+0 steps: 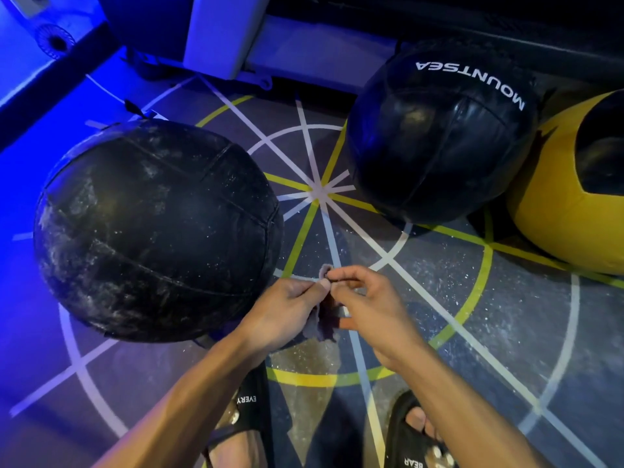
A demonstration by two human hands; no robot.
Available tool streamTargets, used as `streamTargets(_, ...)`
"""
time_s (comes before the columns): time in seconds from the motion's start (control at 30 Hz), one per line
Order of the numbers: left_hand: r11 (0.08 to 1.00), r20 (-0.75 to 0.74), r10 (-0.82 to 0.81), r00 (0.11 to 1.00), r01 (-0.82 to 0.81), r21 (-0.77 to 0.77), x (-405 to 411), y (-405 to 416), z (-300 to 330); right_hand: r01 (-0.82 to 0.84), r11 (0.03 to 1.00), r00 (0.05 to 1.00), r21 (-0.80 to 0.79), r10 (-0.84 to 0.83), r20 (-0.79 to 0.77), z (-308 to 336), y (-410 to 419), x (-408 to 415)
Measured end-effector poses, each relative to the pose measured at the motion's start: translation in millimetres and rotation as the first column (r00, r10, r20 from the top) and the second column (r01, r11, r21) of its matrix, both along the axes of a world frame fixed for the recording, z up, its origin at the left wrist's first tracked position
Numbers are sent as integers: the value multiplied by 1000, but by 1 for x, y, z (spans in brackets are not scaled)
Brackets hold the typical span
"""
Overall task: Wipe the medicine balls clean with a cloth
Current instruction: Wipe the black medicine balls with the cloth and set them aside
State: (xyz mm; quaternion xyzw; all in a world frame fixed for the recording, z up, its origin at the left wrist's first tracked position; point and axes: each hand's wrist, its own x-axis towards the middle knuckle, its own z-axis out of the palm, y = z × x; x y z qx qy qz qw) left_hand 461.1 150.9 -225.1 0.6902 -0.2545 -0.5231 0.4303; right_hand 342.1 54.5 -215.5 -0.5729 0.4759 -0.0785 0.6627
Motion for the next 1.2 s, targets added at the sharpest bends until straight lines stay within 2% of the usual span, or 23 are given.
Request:
streamTargets(0.13,999,-182,28,983,-34,-30,8,5,0,72,905,969,420,-163,186,21,-13,-4)
streamTargets(0.23,998,-244,17,970,-32,-58,13,10,-2,-24,834,950,551,-152,271,33,-21,-8)
streamTargets(0.3,998,-274,34,961,-49,-49,12,9,-2,-41,892,959,451,-91,268,33,-24,-9)
streamTargets(0.33,998,-263,25,964,-40,-49,12,8,-1,-11,953,972,302,-61,226,31,-25,-9)
streamTargets(0.37,998,-232,6,973,-20,-55,12,7,-1,19,997,989,80,-31,148,29,-26,-11)
streamTargets(0.4,997,-198,-28,980,14,-71,13,7,-1,25,986,998,-166,-16,55,25,-27,-13)
streamTargets(0.43,994,-171,-68,983,53,-91,14,7,-1,-10,944,1000,-330,11,2,20,-29,-16)
streamTargets(0.47,990,-156,-106,982,90,-110,16,7,0,-73,932,997,-355,76,-7,15,-31,-19)
streamTargets(0.5,985,-156,-141,978,122,-125,17,8,4,-159,949,985,-273,173,26,9,-32,-23)
streamTargets(0.57,970,-159,-211,965,186,-158,22,7,14,-305,951,940,45,293,174,-1,-31,-29)
streamTargets(0.63,952,-105,-268,958,247,-178,27,6,21,-333,902,922,274,249,298,-7,-30,-33)
streamTargets(0.7,941,-41,-301,953,290,-175,31,7,25,-303,900,920,315,189,343,-4,-29,-33)
streamTargets(0.77,936,6,-308,951,304,-180,32,7,30,-249,941,927,228,163,339,-2,-30,-32)
streamTargets(0.87,943,112,-264,958,280,-178,24,6,34,-192,979,942,-62,201,267,4,-34,-30)
streamTargets(0.93,961,260,-163,952,213,-178,20,3,30,-167,951,948,-261,228,224,12,-32,-29)
streamTargets(1.0,973,411,-71,909,154,-172,18,3,27,-138,894,949,-427,242,200,20,-28,-29)
streamTargets(1.07,972,489,-33,872,141,-186,19,3,27,-112,846,959,-522,229,165,22,-24,-30)
streamTargets(1.2,955,485,-44,873,180,-236,21,3,27,-36,805,983,-592,136,125,16,-24,-31)
